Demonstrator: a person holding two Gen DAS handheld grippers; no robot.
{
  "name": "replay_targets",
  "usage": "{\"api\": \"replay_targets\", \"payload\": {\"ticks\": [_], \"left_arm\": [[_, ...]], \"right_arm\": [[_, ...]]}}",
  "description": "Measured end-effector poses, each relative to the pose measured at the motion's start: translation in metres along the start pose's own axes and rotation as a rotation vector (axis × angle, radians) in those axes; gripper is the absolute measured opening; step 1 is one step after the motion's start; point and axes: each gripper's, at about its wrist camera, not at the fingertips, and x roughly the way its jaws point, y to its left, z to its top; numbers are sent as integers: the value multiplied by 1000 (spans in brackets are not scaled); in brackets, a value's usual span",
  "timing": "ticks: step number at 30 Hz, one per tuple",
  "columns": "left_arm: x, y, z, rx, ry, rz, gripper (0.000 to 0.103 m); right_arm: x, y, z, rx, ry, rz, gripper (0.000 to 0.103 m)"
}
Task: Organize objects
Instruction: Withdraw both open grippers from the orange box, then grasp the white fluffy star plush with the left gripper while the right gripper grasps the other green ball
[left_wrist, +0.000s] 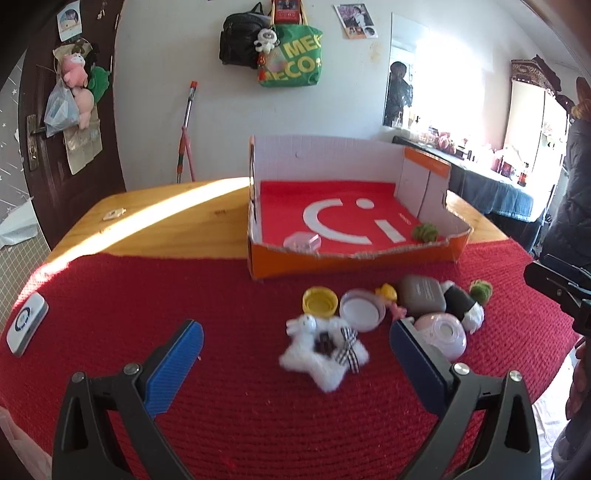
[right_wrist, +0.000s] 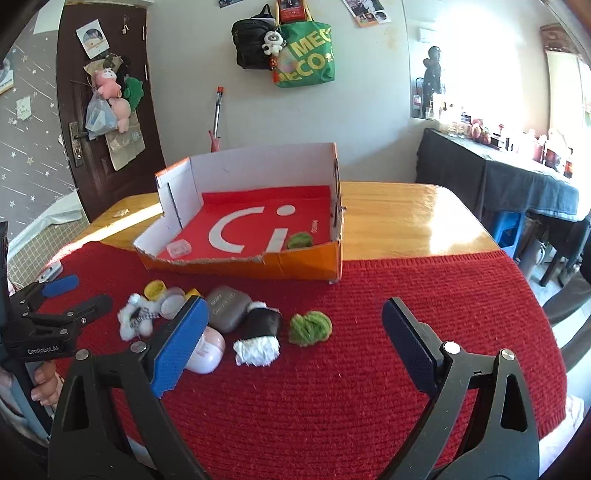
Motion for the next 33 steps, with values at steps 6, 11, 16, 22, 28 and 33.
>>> {"api": "replay_targets", "payload": {"ticks": [6, 11, 16, 22, 28, 33], "left_arm": [[15, -4, -9, -8, 55, 0, 103], [28, -6, -8, -10, 99, 3, 103], [36, -10, -7, 20, 120, 23, 103], [41, -8, -8, 26, 143, 30, 103], [48, -8, -10, 55, 164, 50, 103], [51, -1, -10, 72, 178, 49, 103]], "right_arm": [[11, -3, -15, 25, 44, 4, 96], [13, -8, -19, 22, 62, -12, 96], [17, -14, -20, 28, 82, -18, 96], [27, -23, -19, 38, 117, -51, 96], [43, -36, -17, 72, 165, -51, 96], [54, -39, -17, 61, 205, -65, 96]]}}
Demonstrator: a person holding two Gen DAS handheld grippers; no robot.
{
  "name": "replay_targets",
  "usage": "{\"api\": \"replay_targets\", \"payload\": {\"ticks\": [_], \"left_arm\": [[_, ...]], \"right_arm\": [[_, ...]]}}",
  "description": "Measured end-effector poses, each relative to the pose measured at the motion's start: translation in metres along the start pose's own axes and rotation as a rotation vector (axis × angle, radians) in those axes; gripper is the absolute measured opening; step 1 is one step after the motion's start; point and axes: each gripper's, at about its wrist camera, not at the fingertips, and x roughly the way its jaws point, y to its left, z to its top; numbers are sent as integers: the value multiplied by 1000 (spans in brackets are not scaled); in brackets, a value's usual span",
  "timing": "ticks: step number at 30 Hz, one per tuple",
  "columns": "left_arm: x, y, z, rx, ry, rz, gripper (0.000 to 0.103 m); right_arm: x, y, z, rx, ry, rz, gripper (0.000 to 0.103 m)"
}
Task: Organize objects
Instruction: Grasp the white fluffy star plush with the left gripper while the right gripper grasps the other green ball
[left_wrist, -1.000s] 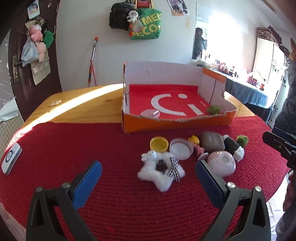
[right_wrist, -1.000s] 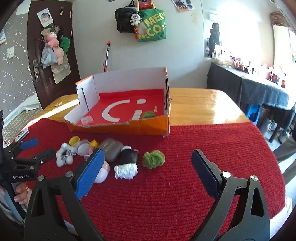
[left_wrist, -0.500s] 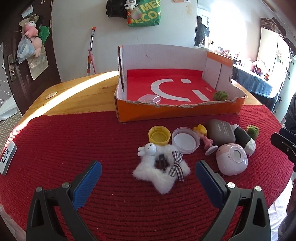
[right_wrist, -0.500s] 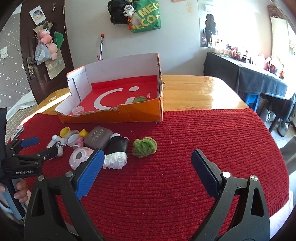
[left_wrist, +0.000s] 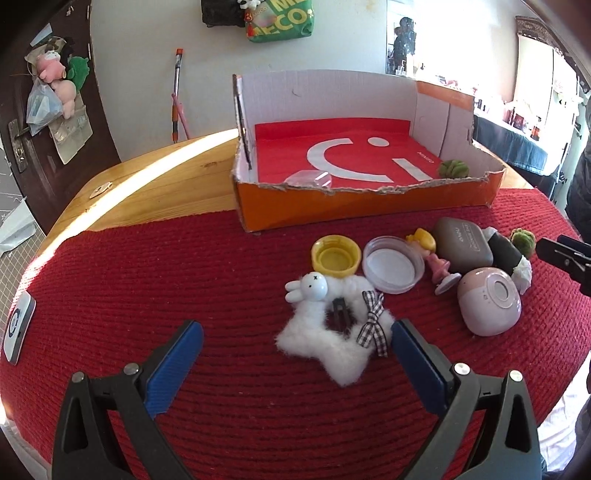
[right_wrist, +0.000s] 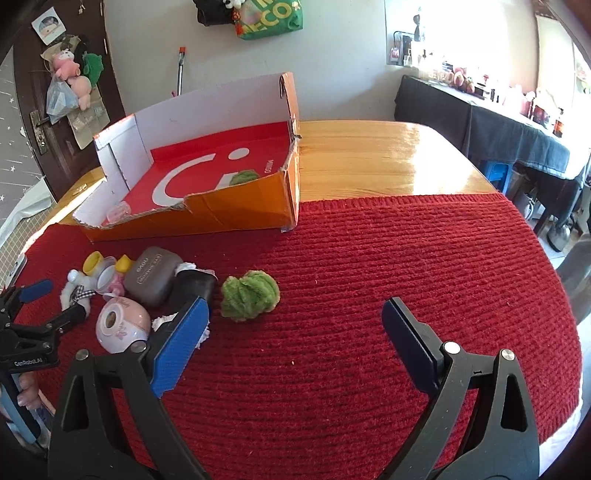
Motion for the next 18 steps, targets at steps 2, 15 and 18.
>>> {"api": "replay_targets", "payload": {"ticks": [2, 15, 18], "left_arm": [[-1, 3, 1, 11, -4, 7, 103], [5, -10, 6, 71, 24, -108, 80], [5, -10, 6, 70, 21, -126, 76]], "right_arm": [[4, 0, 1, -6, 14, -5, 96], [26, 3, 6, -50, 68, 9, 93], [28, 6, 7, -62, 72, 17, 86]]}}
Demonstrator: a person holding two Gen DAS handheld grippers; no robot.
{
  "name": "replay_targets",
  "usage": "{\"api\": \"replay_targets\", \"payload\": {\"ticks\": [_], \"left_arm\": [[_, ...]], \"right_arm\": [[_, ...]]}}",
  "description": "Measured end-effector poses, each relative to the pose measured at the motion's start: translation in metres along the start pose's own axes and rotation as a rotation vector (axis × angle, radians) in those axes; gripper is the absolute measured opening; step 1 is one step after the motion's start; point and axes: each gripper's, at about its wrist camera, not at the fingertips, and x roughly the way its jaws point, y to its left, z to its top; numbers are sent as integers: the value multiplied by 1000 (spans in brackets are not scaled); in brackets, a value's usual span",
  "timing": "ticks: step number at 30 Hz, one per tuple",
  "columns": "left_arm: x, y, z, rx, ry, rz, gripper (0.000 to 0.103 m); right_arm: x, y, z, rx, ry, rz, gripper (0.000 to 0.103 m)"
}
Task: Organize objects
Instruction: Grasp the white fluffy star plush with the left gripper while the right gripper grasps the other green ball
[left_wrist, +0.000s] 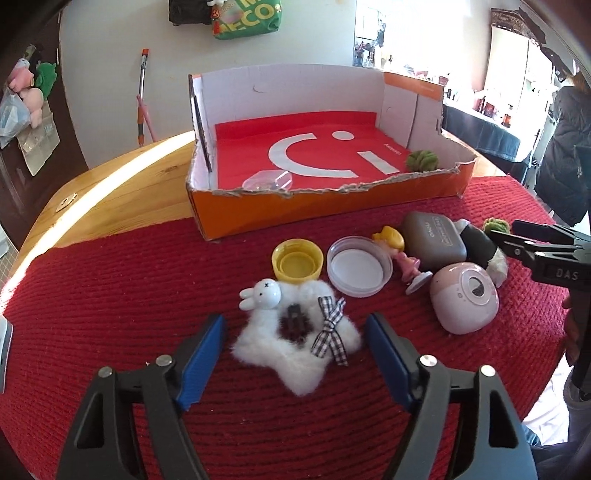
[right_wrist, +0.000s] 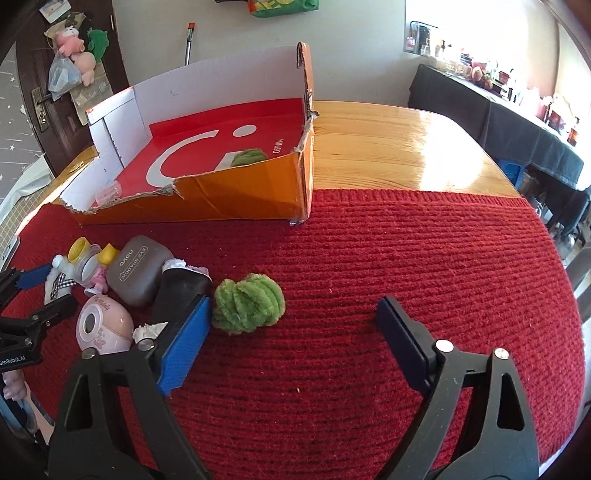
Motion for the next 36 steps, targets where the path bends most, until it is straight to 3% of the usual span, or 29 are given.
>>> {"api": "replay_targets", "payload": {"ticks": [5, 7, 10, 11, 22, 36], "left_arm": [[-2, -4, -1, 19, -13, -16, 61], [-3, -7, -1, 28, -19, -8, 59], [-3, -8, -1, 27, -23, -6, 59], [-4, -8, -2, 26, -24, -6, 58], [-30, -8, 4, 26, -92, -9, 56], [-38, -8, 5, 13, -105, -13, 56]], "right_arm": [[2, 5, 2, -21, -10, 0, 77], [2, 6, 2, -28, -20, 12, 57], [1, 13, 0, -69, -33, 11, 35], [0, 15, -1, -76, -36, 21, 33], [-25, 17, 1, -66, -98, 54, 32], [-30, 22, -1, -75, -103, 67, 32]]}}
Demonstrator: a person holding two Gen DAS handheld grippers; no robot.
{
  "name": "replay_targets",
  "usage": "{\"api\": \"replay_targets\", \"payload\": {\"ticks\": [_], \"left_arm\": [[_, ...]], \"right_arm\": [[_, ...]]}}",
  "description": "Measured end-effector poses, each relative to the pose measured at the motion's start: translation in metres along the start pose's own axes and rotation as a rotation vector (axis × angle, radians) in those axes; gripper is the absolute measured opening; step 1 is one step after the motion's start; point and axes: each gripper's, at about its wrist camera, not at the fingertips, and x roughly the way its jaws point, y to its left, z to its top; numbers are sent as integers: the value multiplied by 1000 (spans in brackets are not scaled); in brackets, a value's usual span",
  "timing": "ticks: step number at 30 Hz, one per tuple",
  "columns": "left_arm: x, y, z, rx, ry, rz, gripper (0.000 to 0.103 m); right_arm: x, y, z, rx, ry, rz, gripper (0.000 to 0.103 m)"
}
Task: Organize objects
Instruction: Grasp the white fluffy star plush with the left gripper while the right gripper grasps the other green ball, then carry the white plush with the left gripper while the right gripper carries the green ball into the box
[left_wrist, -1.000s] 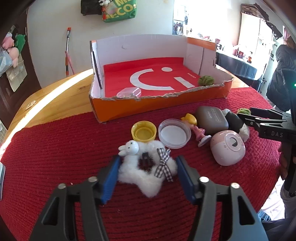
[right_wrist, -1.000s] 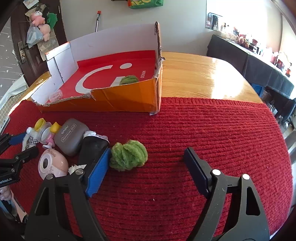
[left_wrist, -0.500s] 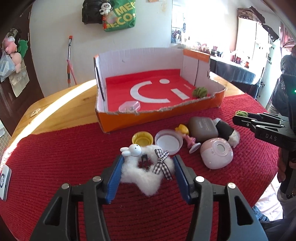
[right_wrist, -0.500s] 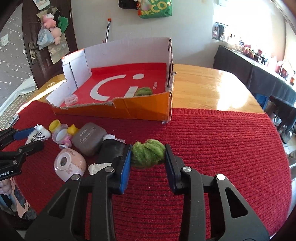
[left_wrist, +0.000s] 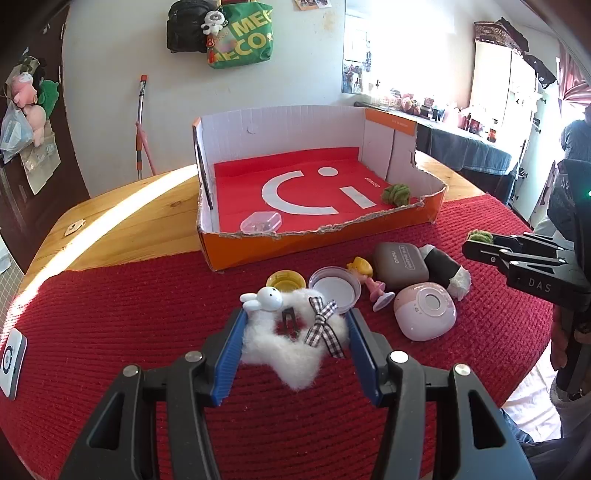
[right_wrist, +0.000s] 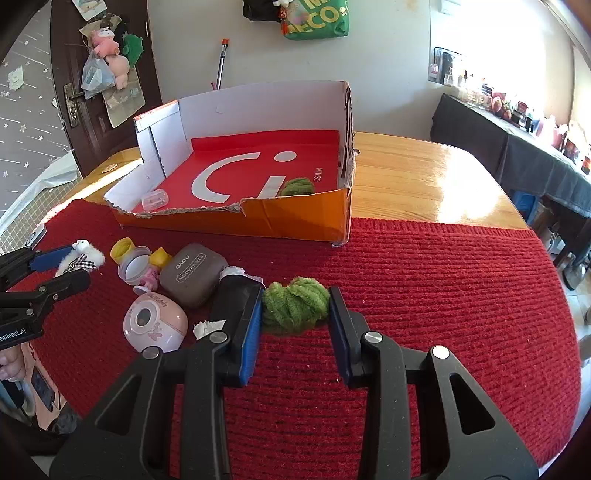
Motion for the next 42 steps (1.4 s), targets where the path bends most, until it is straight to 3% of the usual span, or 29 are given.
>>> {"api": "replay_targets", "payload": {"ticks": [15, 27, 35, 42], "left_arm": [[-6, 0, 4, -6, -7, -5, 56], [-9, -3, 30, 4, -33, -29, 56], [3, -10, 62, 34, -27, -94, 56], [35, -17, 86, 102, 41, -152, 57]], "right_arm": [[-1, 2, 1, -1, 2, 12, 32], [-13, 6, 27, -17, -41, 39, 32], [-7, 16, 59, -50, -41, 123, 32], [26, 27, 85, -124, 34, 200, 32]]}}
